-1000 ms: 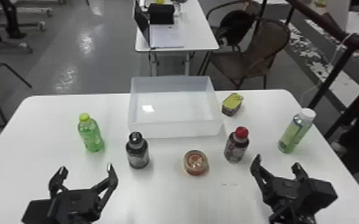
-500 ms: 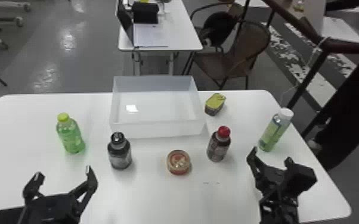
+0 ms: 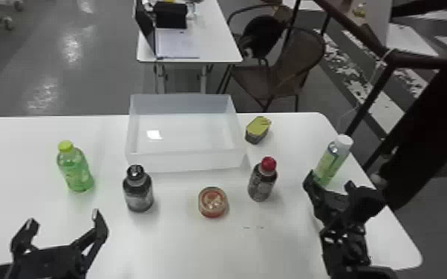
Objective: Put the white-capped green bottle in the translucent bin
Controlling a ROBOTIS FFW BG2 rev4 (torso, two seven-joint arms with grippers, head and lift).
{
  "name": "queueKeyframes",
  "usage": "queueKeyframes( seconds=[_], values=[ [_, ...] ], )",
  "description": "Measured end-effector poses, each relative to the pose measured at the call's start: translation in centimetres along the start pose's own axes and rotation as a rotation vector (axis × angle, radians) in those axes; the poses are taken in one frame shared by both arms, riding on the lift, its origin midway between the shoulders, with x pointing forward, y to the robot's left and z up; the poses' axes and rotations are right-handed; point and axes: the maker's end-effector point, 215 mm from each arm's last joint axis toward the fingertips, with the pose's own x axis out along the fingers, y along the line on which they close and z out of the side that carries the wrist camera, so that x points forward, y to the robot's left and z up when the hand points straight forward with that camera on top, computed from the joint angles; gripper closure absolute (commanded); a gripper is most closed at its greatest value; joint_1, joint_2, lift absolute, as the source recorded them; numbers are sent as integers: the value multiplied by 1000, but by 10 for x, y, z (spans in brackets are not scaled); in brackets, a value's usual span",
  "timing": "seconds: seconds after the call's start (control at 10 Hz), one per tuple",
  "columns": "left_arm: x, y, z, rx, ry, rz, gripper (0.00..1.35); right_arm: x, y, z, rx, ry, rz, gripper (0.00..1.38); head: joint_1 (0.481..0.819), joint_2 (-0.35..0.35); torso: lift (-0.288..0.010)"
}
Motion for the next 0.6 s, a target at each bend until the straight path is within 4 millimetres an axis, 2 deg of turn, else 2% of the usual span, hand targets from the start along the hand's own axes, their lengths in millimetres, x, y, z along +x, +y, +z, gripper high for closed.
queueKeyframes(
  seconds=[0.4, 0.6],
  values=[
    [-2, 4, -3, -6, 8, 8, 127, 37, -26, 16, 30, -5, 92, 202, 695, -191, -78],
    [-3, 4, -4, -8, 10, 8, 127, 56, -23, 26, 18, -3, 148, 199, 695, -194, -78]
  ],
)
